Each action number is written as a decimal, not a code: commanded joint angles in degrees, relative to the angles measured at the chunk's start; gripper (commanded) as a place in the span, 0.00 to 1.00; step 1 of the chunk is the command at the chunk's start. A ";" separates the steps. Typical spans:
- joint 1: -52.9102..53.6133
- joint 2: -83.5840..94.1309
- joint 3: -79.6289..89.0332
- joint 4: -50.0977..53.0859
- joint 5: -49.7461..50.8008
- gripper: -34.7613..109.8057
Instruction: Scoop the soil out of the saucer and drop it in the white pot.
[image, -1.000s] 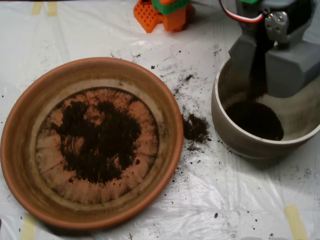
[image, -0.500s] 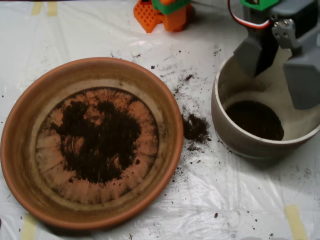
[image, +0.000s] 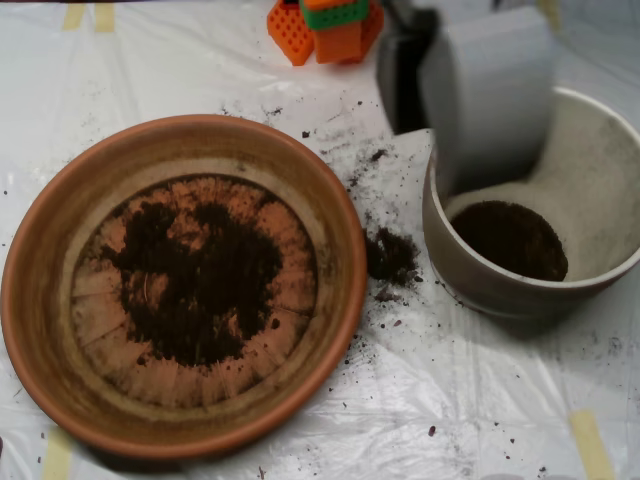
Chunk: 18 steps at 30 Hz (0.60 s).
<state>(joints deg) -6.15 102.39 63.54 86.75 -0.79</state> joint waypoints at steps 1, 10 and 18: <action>9.84 13.45 10.90 -5.71 0.26 0.50; 30.06 24.43 45.26 -19.16 -0.18 0.51; 41.13 22.06 62.05 -32.08 -4.04 0.50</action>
<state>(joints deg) 31.03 122.26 123.05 59.33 -3.08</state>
